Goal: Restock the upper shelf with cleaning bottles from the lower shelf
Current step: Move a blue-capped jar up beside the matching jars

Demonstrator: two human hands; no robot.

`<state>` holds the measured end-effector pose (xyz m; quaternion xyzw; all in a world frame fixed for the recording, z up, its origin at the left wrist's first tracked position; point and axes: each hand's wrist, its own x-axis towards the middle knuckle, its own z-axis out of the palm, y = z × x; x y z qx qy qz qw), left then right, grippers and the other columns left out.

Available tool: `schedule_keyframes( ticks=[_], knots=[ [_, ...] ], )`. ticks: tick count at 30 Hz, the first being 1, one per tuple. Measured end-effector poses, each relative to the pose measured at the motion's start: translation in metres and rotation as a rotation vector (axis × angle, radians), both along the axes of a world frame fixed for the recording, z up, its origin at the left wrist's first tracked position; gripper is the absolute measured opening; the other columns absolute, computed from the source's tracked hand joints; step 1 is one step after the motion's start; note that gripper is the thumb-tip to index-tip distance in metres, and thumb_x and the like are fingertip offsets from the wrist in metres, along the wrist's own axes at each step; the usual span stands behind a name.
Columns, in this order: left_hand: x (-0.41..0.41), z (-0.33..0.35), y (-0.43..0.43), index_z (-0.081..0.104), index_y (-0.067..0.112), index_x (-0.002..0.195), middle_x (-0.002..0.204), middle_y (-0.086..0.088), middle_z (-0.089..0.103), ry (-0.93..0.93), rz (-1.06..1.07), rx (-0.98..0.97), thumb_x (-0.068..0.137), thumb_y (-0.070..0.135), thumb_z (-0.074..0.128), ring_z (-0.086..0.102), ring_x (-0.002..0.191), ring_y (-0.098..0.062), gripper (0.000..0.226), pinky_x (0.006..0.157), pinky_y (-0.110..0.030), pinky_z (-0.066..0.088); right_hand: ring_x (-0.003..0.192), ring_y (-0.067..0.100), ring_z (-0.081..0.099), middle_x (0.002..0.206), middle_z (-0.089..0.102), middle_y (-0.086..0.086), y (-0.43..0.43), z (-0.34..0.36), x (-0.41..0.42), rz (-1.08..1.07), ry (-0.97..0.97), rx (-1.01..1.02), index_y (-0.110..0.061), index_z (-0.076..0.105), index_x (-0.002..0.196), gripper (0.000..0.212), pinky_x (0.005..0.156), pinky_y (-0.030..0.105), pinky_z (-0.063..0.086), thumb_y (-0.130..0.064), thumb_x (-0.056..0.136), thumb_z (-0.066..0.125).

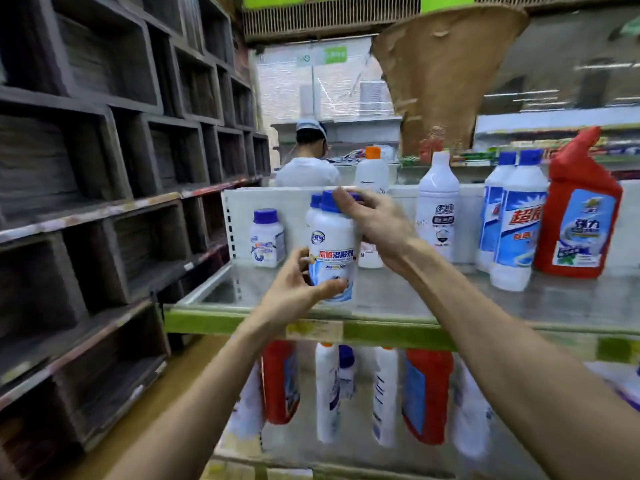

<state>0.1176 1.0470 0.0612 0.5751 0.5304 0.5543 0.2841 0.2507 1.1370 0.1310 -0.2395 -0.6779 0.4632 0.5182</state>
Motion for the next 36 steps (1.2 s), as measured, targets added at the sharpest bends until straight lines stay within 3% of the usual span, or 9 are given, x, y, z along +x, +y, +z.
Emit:
schedule_keyframes(
  ticks=[5, 12, 14, 16, 19, 22, 27, 36],
  knots=[
    [-0.051, 0.001, 0.029, 0.045, 0.008, 0.122, 0.108, -0.009, 0.069, 0.124, -0.101, -0.105, 0.083, 0.001, 0.076, 0.07, 0.073, 0.005, 0.05, 0.067, -0.015, 0.056, 0.1, 0.022, 0.071, 0.105, 0.077, 0.007, 0.018, -0.015, -0.049, -0.158, -0.041, 0.058, -0.009, 0.074, 0.11, 0.035, 0.093, 0.039, 0.056, -0.037, 0.09, 0.071],
    [-0.073, -0.004, 0.066, 0.043, 0.011, 0.129, 0.114, -0.006, 0.069, 0.088, -0.158, -0.142, 0.081, 0.005, 0.079, 0.068, 0.096, -0.011, 0.06, 0.075, -0.016, 0.057, 0.093, 0.018, 0.068, 0.101, 0.074, 0.002, 0.042, -0.015, -0.07, -0.263, -0.149, 0.086, -0.022, 0.072, 0.103, 0.023, 0.09, 0.039, 0.056, -0.041, 0.092, 0.068],
    [-0.074, -0.006, 0.076, 0.044, 0.013, 0.126, 0.112, -0.004, 0.069, 0.102, -0.153, -0.138, 0.081, 0.008, 0.08, 0.069, 0.097, -0.012, 0.059, 0.083, -0.022, 0.058, 0.095, 0.019, 0.068, 0.102, 0.074, 0.003, 0.05, -0.014, -0.071, -0.257, -0.166, 0.076, -0.018, 0.072, 0.107, 0.026, 0.09, 0.039, 0.055, -0.039, 0.094, 0.066],
    [-0.075, -0.009, 0.084, 0.043, 0.013, 0.128, 0.114, -0.004, 0.069, 0.105, -0.129, -0.139, 0.078, 0.014, 0.083, 0.069, 0.103, -0.017, 0.064, 0.096, -0.037, 0.056, 0.101, 0.023, 0.069, 0.108, 0.074, 0.006, 0.056, -0.014, -0.071, -0.259, -0.186, 0.061, -0.014, 0.071, 0.112, 0.032, 0.093, 0.042, 0.055, -0.041, 0.094, 0.065],
    [-0.076, -0.011, 0.095, 0.044, 0.015, 0.127, 0.115, -0.003, 0.069, 0.104, -0.1, -0.133, 0.078, 0.018, 0.084, 0.069, 0.105, -0.018, 0.063, 0.1, -0.043, 0.053, 0.104, 0.025, 0.069, 0.11, 0.074, 0.008, 0.066, -0.015, -0.072, -0.27, -0.177, 0.047, -0.012, 0.071, 0.114, 0.039, 0.096, 0.046, 0.055, -0.045, 0.093, 0.065],
    [-0.075, -0.011, 0.099, 0.041, 0.013, 0.124, 0.116, -0.006, 0.068, 0.09, -0.086, -0.148, 0.079, 0.017, 0.083, 0.068, 0.104, -0.017, 0.062, 0.095, -0.036, 0.055, 0.11, 0.029, 0.069, 0.115, 0.073, 0.009, 0.071, -0.018, -0.073, -0.195, -0.121, 0.001, -0.014, 0.068, 0.12, 0.048, 0.099, 0.047, 0.054, -0.05, 0.088, 0.068],
    [-0.073, -0.009, 0.102, 0.036, 0.011, 0.123, 0.107, -0.001, 0.066, 0.036, -0.122, -0.19, 0.082, 0.008, 0.079, 0.065, 0.089, -0.006, 0.06, 0.066, -0.013, 0.054, 0.108, 0.027, 0.07, 0.116, 0.073, 0.011, 0.077, -0.023, -0.074, -0.165, -0.073, -0.02, -0.013, 0.067, 0.119, 0.045, 0.099, 0.049, 0.055, -0.047, 0.09, 0.067],
    [-0.074, -0.009, 0.105, 0.034, 0.013, 0.128, 0.115, -0.003, 0.066, 0.043, -0.098, -0.217, 0.08, 0.013, 0.082, 0.065, 0.095, -0.007, 0.067, 0.07, -0.017, 0.051, 0.104, 0.027, 0.071, 0.113, 0.074, 0.008, 0.077, -0.021, -0.077, -0.194, -0.108, -0.002, -0.014, 0.068, 0.118, 0.045, 0.096, 0.051, 0.055, -0.049, 0.091, 0.064]
  ],
)
